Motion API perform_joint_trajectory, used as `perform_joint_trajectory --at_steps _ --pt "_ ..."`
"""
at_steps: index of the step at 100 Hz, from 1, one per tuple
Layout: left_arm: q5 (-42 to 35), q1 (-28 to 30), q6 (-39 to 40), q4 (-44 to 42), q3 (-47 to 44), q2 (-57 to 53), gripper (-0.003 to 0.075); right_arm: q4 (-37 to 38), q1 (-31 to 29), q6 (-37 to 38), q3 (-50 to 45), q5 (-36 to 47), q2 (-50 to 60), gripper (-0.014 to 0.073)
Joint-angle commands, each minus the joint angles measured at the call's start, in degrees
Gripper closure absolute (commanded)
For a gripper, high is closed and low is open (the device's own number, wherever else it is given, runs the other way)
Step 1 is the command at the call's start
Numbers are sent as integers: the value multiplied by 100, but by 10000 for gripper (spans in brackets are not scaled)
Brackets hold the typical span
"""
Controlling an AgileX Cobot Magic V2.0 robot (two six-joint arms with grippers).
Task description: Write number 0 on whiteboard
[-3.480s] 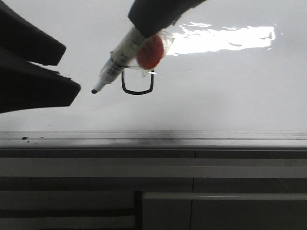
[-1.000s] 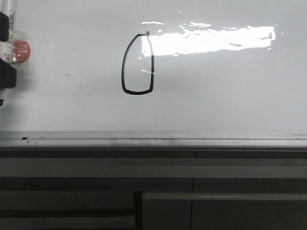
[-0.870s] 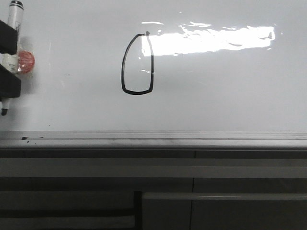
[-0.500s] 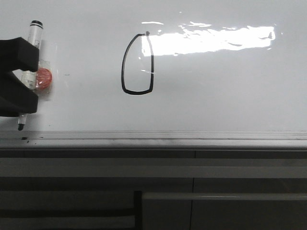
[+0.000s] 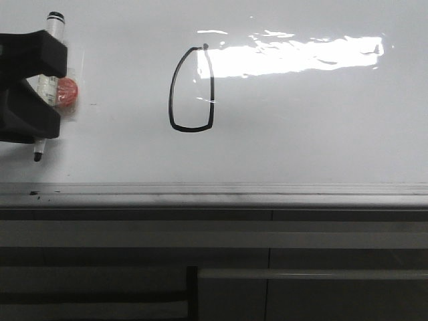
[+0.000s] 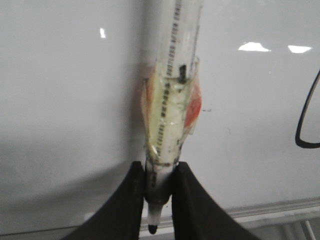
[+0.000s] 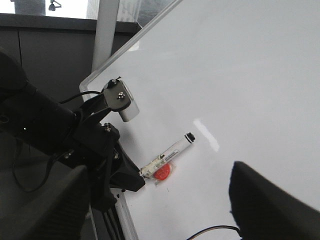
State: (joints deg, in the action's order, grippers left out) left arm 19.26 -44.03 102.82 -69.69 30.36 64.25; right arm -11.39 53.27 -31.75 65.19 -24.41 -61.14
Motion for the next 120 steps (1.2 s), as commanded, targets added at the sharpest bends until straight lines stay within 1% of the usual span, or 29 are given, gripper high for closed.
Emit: perform_joint_trajectory --at_steps 1,15,30,57,66,75,80,90,97,104,120 --pt "44 -7 94 -330 200 -46 740 -2 0 -31 216 388 128 99" --pt "63 -7 356 -452 200 147 740 -2 0 -31 216 388 128 99" --pt "5 -7 356 -452 200 354 740 -2 0 -31 216 377 128 99" --pt "37 -7 356 -452 200 358 739 -2 0 -31 216 344 128 99" --pt "37 -7 356 -556 200 358 727 -2 0 -31 216 344 128 99" --pt "37 -7 356 -802 200 358 653 -2 0 -31 216 344 128 99" --pt "53 -7 356 -907 200 358 589 -2 0 -31 216 344 128 99" --pt "77 -7 356 -921 200 358 431 -2 0 -31 216 344 128 99" --pt "77 -7 356 -921 200 358 358 -2 0 -31 216 344 128 99" --pt "77 -7 356 -929 200 358 329 -2 0 -31 216 344 128 99" --pt "77 -7 356 -1083 200 273 329 -2 0 -31 216 344 128 99"
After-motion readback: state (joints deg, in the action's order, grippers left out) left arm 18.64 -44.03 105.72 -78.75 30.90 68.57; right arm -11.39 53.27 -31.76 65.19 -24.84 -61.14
